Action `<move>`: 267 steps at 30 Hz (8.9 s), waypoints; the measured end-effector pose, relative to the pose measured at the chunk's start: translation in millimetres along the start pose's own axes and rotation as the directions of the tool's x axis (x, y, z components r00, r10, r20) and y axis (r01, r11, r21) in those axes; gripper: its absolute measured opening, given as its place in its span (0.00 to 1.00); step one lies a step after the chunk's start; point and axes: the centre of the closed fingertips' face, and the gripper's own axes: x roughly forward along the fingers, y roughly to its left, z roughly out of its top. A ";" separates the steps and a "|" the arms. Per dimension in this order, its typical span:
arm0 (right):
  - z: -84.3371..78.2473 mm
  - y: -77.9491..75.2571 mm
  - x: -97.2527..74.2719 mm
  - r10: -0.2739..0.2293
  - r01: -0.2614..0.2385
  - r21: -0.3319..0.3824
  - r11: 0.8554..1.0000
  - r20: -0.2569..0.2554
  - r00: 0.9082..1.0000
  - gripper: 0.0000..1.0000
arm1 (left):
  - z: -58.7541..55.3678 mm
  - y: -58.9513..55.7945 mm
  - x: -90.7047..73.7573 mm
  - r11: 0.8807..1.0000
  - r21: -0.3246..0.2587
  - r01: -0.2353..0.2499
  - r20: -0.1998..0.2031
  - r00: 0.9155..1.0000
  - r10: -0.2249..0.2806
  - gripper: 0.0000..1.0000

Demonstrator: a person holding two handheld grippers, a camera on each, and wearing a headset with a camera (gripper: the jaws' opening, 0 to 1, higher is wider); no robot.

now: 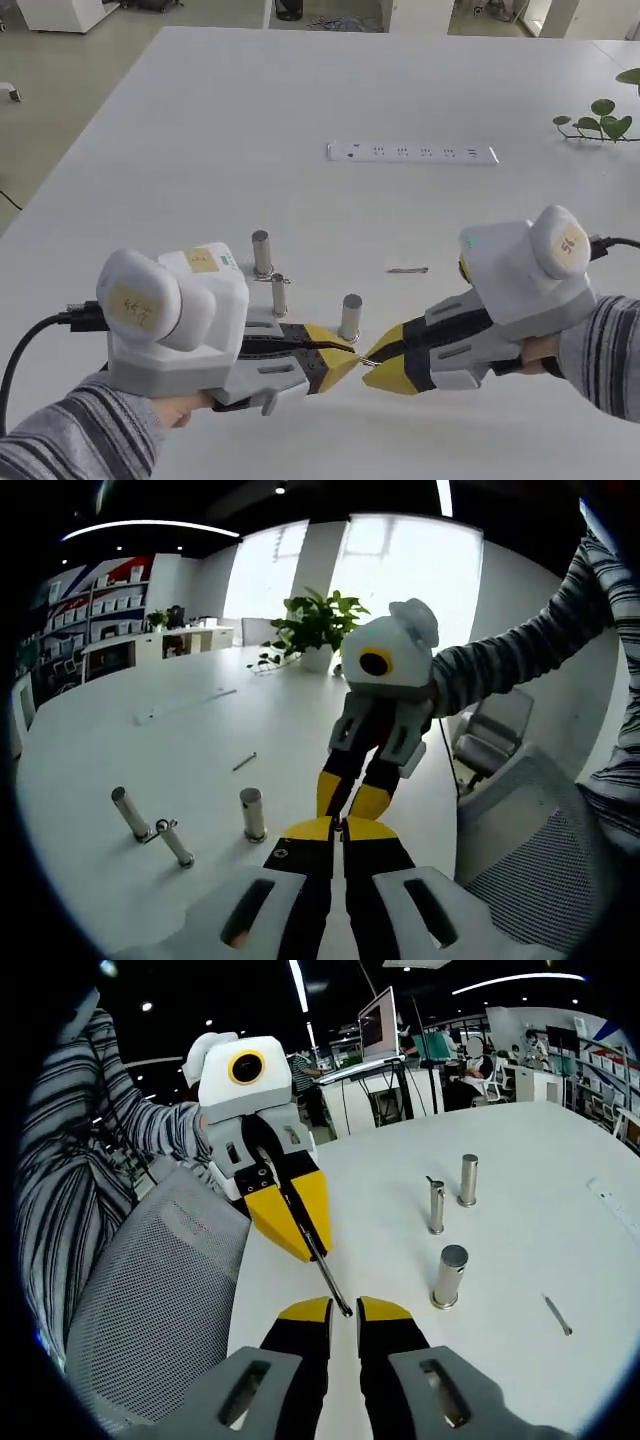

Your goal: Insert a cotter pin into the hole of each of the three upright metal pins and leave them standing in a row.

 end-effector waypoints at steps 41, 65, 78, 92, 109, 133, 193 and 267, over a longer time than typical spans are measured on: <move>-12.8 -6.9 -6.1 -0.076 0.004 -0.342 0.940 -0.196 0.978 0.00 | -14.4 13.3 5.8 0.995 0.021 -0.098 -0.028 0.995 0.098 0.18; -23.6 -64.8 -26.8 -0.249 0.133 -0.384 0.914 -0.270 0.930 0.00 | -22.1 59.5 19.3 0.932 -0.066 -0.357 0.020 0.933 0.359 0.27; -21.9 -86.6 -28.4 -0.286 0.157 -0.405 0.901 -0.280 0.916 0.00 | -35.1 70.3 39.7 0.897 -0.101 -0.429 -0.003 0.902 0.431 0.27; -24.4 -91.9 -23.7 -0.277 0.133 -0.425 0.896 -0.296 0.914 0.00 | -39.0 87.6 57.8 0.849 -0.184 -0.495 -0.009 0.865 0.502 0.20; -24.4 -93.2 -18.7 -0.263 0.112 -0.437 0.892 -0.302 0.916 0.00 | -40.6 89.5 65.5 0.830 -0.247 -0.499 -0.020 0.859 0.511 0.14; -10.3 -83.6 -9.5 -0.246 0.098 -0.438 0.894 -0.296 0.923 0.00 | -44.9 89.9 63.8 0.834 -0.234 -0.499 -0.038 0.862 0.505 0.11; 5.1 -76.2 -10.9 -0.263 0.220 -0.246 0.944 -0.158 0.952 0.00 | -46.7 87.7 63.7 0.817 -0.279 -0.505 -0.045 0.857 0.514 0.11; 22.5 -93.0 19.3 -0.213 0.190 -0.167 0.967 -0.135 0.968 0.08 | -34.5 64.7 -13.5 0.905 -0.101 -0.414 0.027 0.908 0.418 0.81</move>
